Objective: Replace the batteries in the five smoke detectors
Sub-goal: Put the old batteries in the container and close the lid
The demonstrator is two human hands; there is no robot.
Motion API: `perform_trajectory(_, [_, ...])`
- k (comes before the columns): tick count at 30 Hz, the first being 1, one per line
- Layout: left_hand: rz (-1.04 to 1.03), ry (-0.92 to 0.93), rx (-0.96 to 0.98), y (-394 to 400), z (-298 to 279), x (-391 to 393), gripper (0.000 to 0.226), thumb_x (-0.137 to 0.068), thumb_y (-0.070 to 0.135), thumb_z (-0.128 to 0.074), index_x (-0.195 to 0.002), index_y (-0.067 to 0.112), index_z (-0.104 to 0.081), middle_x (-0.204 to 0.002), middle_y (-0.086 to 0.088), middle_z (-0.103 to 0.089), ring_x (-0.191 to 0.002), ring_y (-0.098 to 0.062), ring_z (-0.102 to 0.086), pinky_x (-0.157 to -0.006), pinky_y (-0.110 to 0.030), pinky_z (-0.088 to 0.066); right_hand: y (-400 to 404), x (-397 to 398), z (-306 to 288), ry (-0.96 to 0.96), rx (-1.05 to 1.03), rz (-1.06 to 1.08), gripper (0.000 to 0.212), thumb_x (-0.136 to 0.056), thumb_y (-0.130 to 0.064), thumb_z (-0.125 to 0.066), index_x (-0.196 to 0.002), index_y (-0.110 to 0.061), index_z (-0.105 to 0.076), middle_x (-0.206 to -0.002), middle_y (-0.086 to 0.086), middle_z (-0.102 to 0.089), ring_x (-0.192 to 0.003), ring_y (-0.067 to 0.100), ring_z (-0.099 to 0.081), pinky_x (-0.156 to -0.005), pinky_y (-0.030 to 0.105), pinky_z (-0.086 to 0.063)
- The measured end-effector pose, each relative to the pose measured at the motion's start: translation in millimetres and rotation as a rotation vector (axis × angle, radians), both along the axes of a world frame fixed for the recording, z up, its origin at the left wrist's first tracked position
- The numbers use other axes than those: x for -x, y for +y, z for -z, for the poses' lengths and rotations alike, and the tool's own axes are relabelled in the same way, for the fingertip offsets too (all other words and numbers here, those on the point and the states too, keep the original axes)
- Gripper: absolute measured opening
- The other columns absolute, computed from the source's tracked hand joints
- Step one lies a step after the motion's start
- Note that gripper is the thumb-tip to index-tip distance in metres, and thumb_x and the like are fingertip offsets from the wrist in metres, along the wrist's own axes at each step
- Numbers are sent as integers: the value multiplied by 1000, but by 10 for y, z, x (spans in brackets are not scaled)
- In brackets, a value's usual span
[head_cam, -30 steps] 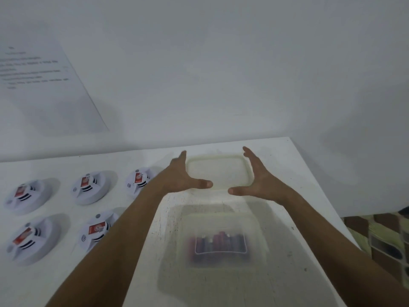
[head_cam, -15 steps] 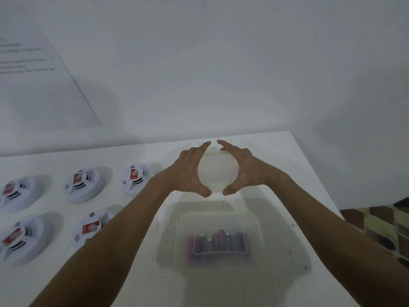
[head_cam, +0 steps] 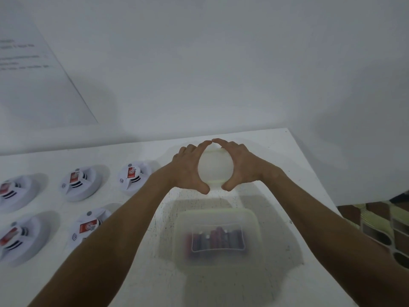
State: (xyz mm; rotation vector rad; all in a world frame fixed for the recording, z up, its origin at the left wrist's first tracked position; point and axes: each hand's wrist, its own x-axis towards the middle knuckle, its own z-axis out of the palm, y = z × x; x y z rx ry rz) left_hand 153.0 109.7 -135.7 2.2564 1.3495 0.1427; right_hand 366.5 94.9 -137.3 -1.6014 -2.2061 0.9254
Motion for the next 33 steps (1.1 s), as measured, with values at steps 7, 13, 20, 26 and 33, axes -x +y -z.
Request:
perform_trajectory(7, [-38,-101,-48,-62,79,70,143,-41,76,-77,-149,44,11,-157,4,-17,-145,-19,-12,-118,-46,-17,-142,-108,125,309,7,114,146,-37,-62,-92,-152,-52,-3,-161,-13,-14,-149,17,-16,-120,56,-25])
perform_trajectory(13, [-329,-552,165,-296,193,171,131,-49,83,-72,-150,49,5,-162,14,-9,-148,-9,-14,-119,-44,-23,-362,-106,307,563,78,270,132,-52,-59,-89,-154,-50,-6,-161,-22,-18,-147,6,-24,-121,41,-29])
perform_trajectory(20, [-406,-738,236,-342,276,83,100,-76,61,-65,-152,46,-1,-161,14,-15,-149,-12,-14,-119,-51,-21,-390,-12,382,759,129,331,112,-65,-71,-76,-153,-53,-10,-161,-28,-17,-150,5,-16,-122,42,-21])
perform_trajectory(26, [-465,-961,299,-327,380,37,98,-74,47,-70,-152,46,-9,-153,23,-25,-144,-5,-23,-104,-31,-31,-321,8,470,962,199,341,106,-68,-45,-85,-151,-54,-20,-156,-17,-33,-134,3,-47,-108,32,-46])
perform_trajectory(33, [-431,-779,199,-289,434,78,103,-77,45,-78,-153,40,-9,-152,20,-26,-136,-2,-30,-105,-26,-32,-337,1,454,822,184,368,105,-70,-58,-82,-152,-53,-16,-155,-21,-24,-140,3,-35,-108,28,-39])
